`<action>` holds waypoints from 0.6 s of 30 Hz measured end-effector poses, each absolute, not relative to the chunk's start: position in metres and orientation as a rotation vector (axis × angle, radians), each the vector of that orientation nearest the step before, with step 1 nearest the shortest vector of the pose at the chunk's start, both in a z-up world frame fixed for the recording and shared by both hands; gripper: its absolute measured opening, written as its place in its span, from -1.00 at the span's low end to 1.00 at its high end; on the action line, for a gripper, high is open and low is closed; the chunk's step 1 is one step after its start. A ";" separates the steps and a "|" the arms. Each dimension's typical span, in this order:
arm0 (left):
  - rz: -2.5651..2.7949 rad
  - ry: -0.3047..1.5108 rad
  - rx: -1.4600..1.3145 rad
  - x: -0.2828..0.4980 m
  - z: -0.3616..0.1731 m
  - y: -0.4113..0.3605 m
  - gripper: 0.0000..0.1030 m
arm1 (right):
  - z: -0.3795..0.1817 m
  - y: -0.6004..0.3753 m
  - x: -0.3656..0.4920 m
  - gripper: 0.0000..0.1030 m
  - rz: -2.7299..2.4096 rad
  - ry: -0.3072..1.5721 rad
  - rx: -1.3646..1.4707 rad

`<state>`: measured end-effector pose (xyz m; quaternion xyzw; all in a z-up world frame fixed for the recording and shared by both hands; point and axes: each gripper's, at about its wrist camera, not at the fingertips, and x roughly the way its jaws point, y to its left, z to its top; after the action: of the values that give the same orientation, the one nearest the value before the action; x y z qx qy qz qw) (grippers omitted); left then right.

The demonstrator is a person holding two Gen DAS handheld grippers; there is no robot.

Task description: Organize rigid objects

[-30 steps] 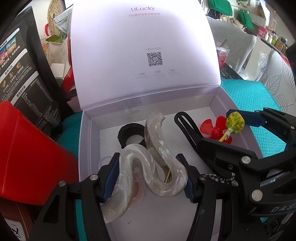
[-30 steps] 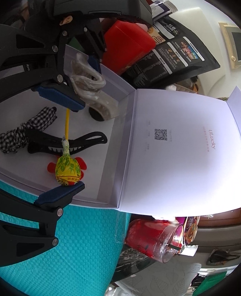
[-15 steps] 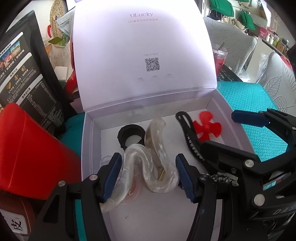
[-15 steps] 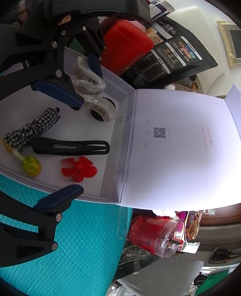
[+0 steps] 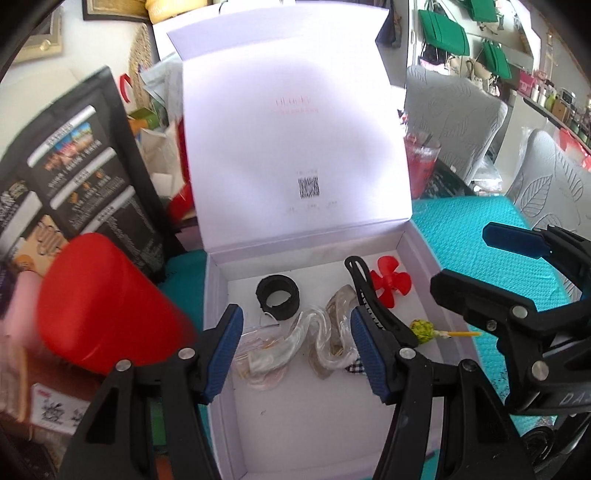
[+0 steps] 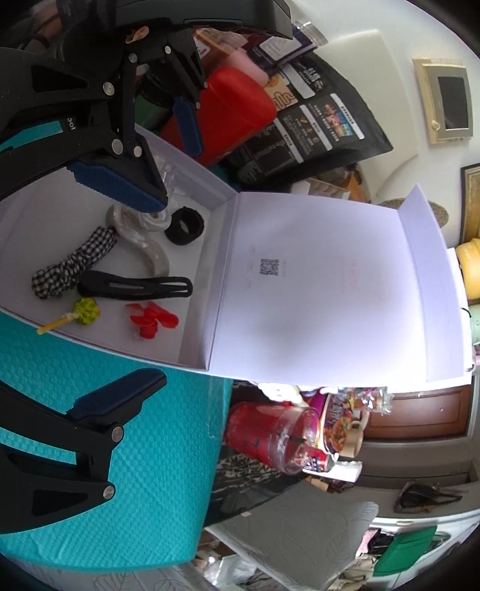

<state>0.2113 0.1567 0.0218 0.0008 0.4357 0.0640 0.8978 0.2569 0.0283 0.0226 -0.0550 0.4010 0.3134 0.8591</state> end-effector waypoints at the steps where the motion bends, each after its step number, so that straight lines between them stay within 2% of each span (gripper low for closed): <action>1: 0.137 0.890 0.004 0.206 0.027 0.156 0.17 | 0.027 0.026 0.254 0.69 0.656 0.834 -0.118; 18: 0.201 0.683 0.005 0.100 0.116 0.144 0.17 | 0.113 0.001 0.153 0.74 0.615 0.608 -0.187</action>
<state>0.1001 0.1439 0.1160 0.0024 0.3343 0.0986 0.9373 0.1534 0.0007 0.1132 -0.0905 0.2942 0.2976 0.9037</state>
